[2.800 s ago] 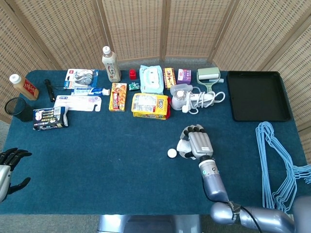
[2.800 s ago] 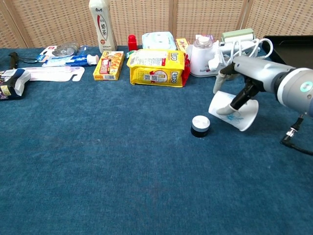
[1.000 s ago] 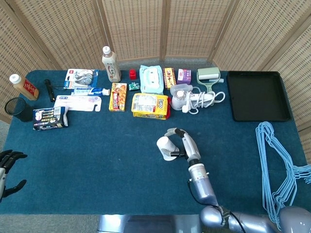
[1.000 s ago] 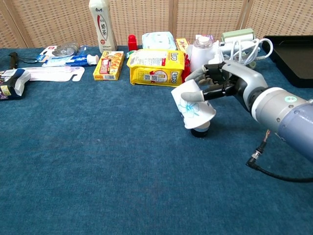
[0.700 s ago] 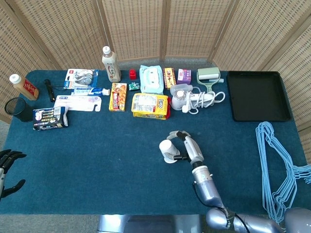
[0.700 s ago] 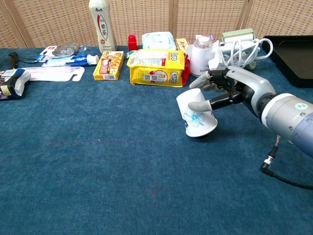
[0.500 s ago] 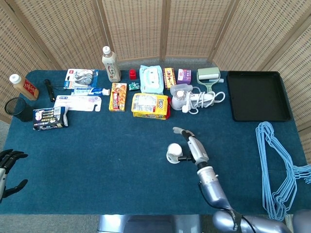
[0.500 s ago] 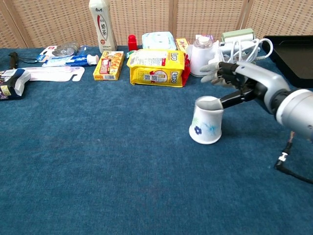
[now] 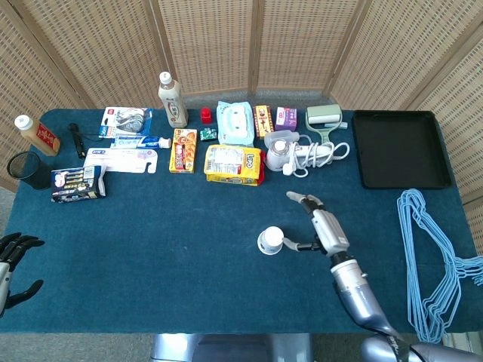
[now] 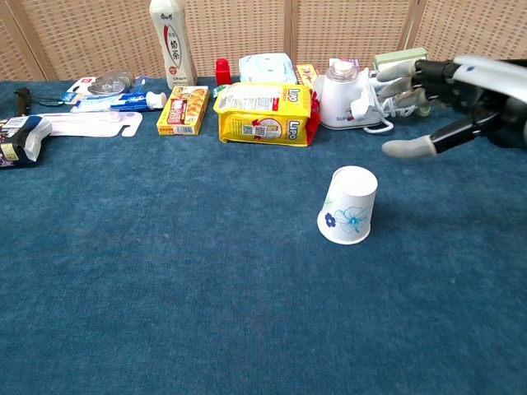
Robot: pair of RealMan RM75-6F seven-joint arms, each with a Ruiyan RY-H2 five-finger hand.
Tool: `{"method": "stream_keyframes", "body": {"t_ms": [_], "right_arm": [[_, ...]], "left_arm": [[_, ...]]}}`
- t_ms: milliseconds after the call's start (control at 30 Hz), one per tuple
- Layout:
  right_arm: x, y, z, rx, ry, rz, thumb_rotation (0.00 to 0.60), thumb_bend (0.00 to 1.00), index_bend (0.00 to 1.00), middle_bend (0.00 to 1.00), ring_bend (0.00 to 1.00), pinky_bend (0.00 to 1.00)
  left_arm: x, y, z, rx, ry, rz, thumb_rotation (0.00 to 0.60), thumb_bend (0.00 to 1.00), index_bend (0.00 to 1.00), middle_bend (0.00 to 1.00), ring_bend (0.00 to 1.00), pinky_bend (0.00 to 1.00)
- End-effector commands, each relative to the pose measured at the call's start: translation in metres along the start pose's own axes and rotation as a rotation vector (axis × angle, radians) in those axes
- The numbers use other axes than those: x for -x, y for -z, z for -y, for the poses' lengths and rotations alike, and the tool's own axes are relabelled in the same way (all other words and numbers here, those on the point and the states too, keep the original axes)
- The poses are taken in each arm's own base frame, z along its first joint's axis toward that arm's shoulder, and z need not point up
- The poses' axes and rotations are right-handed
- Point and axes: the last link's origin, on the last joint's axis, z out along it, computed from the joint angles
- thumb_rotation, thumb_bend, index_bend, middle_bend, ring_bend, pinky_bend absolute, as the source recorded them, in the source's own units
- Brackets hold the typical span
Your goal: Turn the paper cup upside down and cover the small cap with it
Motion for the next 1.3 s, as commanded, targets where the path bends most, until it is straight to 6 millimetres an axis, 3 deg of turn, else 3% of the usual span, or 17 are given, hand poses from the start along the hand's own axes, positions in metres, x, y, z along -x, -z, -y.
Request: {"method": "stream_keyframes", "body": {"t_ms": [33, 200, 633, 967, 1300], "right_arm": [[-0.017, 0.012, -0.002, -0.010, 0.111, -0.052, 0.556, 0.26, 0.24, 0.23, 0.19, 0.08], [-0.029, 0.031, -0.016, 0.007, 0.303, -0.098, 0.557, 0.26, 0.38, 0.30, 0.24, 0.09], [-0.054, 0.083, -0.050, 0.117, 0.593, -0.222, 0.558, 0.27, 0.43, 0.32, 0.25, 0.09], [-0.073, 0.118, -0.059, 0.169, 0.636, -0.293, 0.558, 0.26, 0.43, 0.32, 0.24, 0.09], [-0.080, 0.136, -0.061, 0.222, 0.649, -0.331, 0.557, 0.26, 0.43, 0.32, 0.23, 0.08]], "left_arm": [[0.002, 0.000, 0.001, -0.005, 0.001, 0.005, 0.600, 0.18, 0.28, 0.28, 0.17, 0.18], [0.005, 0.000, 0.005, -0.015, 0.017, -0.014, 0.600, 0.18, 0.28, 0.28, 0.17, 0.18], [0.018, 0.015, 0.026, -0.104, 0.031, -0.009, 0.600, 0.18, 0.28, 0.28, 0.17, 0.18], [0.021, 0.026, 0.034, -0.122, 0.040, -0.064, 0.600, 0.18, 0.28, 0.28, 0.17, 0.18], [0.025, 0.024, 0.031, -0.107, 0.042, -0.059, 0.600, 0.18, 0.28, 0.28, 0.17, 0.18]]}}
